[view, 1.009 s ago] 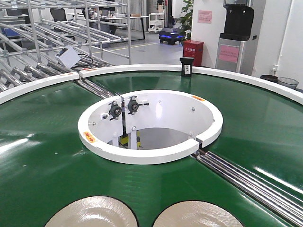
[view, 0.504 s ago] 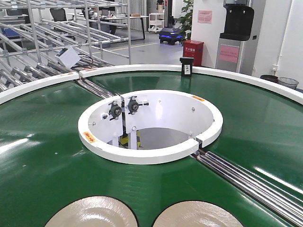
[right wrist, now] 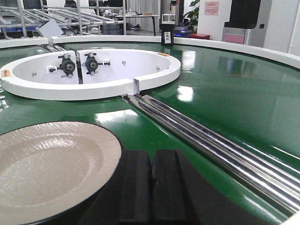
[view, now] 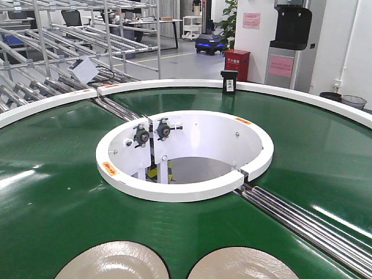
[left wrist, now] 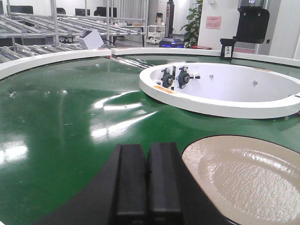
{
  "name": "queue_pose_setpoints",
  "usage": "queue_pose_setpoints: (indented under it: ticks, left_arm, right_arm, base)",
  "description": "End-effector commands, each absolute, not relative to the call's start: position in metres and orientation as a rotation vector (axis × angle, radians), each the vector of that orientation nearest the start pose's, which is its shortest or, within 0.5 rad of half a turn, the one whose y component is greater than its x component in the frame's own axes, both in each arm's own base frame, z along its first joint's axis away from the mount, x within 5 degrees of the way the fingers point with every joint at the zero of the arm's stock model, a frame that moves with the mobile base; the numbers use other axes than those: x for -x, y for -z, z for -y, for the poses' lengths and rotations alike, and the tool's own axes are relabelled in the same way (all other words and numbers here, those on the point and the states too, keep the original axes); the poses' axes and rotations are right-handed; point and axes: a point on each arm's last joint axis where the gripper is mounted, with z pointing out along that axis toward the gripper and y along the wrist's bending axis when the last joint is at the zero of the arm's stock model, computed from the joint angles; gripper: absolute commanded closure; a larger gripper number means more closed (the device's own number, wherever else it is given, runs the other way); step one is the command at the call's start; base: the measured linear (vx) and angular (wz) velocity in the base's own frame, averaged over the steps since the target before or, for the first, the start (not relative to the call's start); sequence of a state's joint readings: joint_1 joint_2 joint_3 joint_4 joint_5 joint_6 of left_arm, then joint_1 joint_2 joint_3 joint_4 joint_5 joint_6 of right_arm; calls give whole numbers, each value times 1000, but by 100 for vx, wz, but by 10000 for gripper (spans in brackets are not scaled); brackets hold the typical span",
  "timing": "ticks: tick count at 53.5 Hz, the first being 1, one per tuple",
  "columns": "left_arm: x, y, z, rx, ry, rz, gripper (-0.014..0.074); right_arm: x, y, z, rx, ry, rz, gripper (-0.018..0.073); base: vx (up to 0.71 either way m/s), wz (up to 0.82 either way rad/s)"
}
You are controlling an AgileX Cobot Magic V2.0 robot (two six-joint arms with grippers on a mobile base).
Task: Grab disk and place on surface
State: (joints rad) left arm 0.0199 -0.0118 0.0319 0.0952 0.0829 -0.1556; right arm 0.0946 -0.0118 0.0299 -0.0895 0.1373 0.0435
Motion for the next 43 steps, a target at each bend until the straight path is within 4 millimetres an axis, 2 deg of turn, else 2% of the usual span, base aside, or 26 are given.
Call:
queue_pose_setpoints:
  ticks: [1,9,17,21,27,30,36,40,43]
  left_arm:
    - [-55,-211,-1,60,42,-1468,604]
    - [-54,-213,-1,57,43,-1449,604]
    - [-53,-220,0,48,49,-1375,604]
    - [-52,-227,1,40,55,-1301,604]
    - [-43,-257,2,27,63,-1145,604]
    - [-37,-276,1,40,75,-1127,604]
    - [-23,-317,-1,68,71,-1178,604]
    - [-20,-345,-2,82,63,-1234,604]
    - [-25,-358,-2,91,57,-1295,604]
  right_arm:
    - [-56,-203,-5,111,-28,-1486,568]
    - [-54,-215,-6,111,-39,-1349,568]
    - [-53,-218,-6,110,-41,-1329,568]
    - [-52,-226,-6,100,-48,-1319,568]
    - [-47,-254,-4,60,-81,-1331,568]
    - [-43,-277,-4,58,-77,-1335,568]
    - [-44,-318,-3,60,-64,-1352,568]
    - [-54,-336,-4,71,-46,-1389,568]
    - [-66,-345,-5,78,-38,-1420,568]
  base:
    - [0,0]
    - [0,0]
    - [0,0]
    - [0,0]
    - [0,0]
    - [0,0]
    - [0,0]
    - [0,0]
    - [0,0]
